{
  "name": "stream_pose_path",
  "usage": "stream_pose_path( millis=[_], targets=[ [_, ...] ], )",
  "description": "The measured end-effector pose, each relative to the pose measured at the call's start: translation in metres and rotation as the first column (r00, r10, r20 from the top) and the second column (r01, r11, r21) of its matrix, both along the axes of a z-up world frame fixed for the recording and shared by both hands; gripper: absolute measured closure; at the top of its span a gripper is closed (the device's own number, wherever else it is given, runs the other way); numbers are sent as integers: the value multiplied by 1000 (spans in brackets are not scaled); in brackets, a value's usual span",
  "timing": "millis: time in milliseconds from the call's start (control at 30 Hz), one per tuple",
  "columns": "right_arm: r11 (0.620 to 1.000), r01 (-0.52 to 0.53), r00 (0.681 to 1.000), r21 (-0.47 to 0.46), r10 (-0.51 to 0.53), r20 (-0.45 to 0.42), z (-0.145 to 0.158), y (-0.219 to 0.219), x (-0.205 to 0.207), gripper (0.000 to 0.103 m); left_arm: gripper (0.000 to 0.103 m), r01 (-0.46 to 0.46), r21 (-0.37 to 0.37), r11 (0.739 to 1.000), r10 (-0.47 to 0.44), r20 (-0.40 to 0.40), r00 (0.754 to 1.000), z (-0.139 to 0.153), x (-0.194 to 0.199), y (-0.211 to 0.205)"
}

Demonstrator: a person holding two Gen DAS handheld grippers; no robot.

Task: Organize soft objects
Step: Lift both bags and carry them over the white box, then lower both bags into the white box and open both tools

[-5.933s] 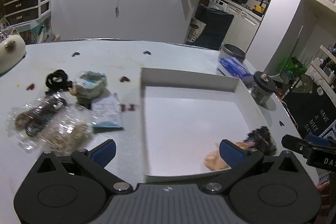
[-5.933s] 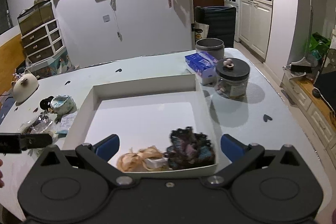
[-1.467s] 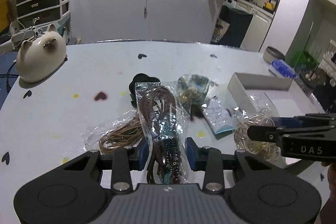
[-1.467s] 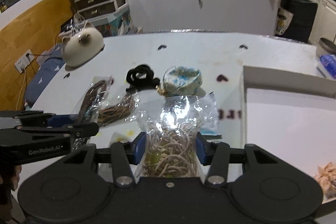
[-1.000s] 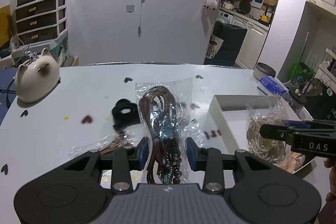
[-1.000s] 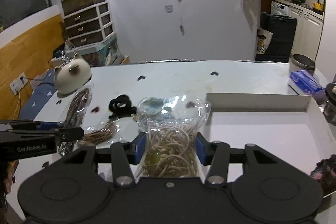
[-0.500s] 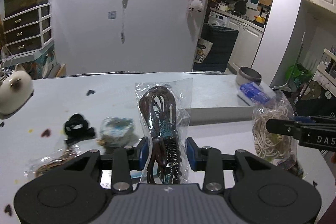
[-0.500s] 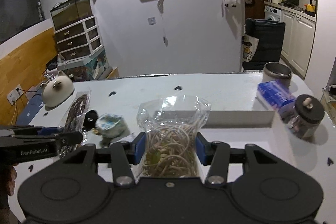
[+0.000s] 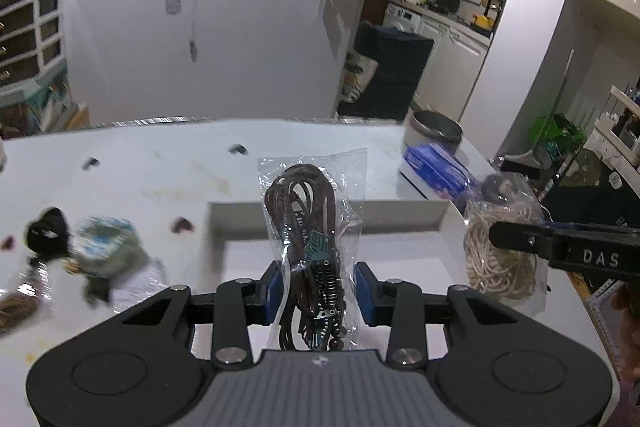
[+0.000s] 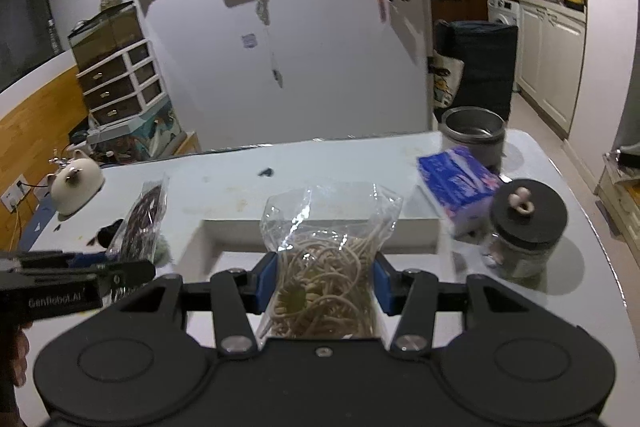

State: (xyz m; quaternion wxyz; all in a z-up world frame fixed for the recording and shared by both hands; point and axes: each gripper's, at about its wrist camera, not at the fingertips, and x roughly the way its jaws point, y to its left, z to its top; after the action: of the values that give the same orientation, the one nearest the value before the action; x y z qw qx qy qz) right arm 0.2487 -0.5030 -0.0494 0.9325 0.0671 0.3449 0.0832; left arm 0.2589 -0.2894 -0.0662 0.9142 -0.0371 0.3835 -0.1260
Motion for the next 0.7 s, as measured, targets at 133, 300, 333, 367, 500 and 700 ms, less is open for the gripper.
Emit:
stream_pose_path(
  millis=[133,300,333,367,500,700],
  targets=[
    [1000,13,999,21,-12,-41,-11,-25,12,53,64,20,-25,999,-21,-56,998,-17,17,-26],
    [999,26,995,48,-21,-101,-27,-45,26,53,64,36,-39,999,-40,-107,993,-34,32,-49],
    [998,24,993,55,-17,-115,-32,-47,30,53,64,33,-42,999,-38,-121,992,-38,36,-52],
    [998,19,992,63,-10,-128,-36,-48,33,53,64,29,-43,999,-34,-134,990,-42,38,-54],
    [996,-6,984,90,22,-175,-52,-47,45,53,64,6,-48,999,-15,-192,981,-59,50,-58],
    [996,23,970,92,0,-245,-72,-51,60,51,64,-37,-74,997,17,-260,966,-81,67,-62]
  ],
)
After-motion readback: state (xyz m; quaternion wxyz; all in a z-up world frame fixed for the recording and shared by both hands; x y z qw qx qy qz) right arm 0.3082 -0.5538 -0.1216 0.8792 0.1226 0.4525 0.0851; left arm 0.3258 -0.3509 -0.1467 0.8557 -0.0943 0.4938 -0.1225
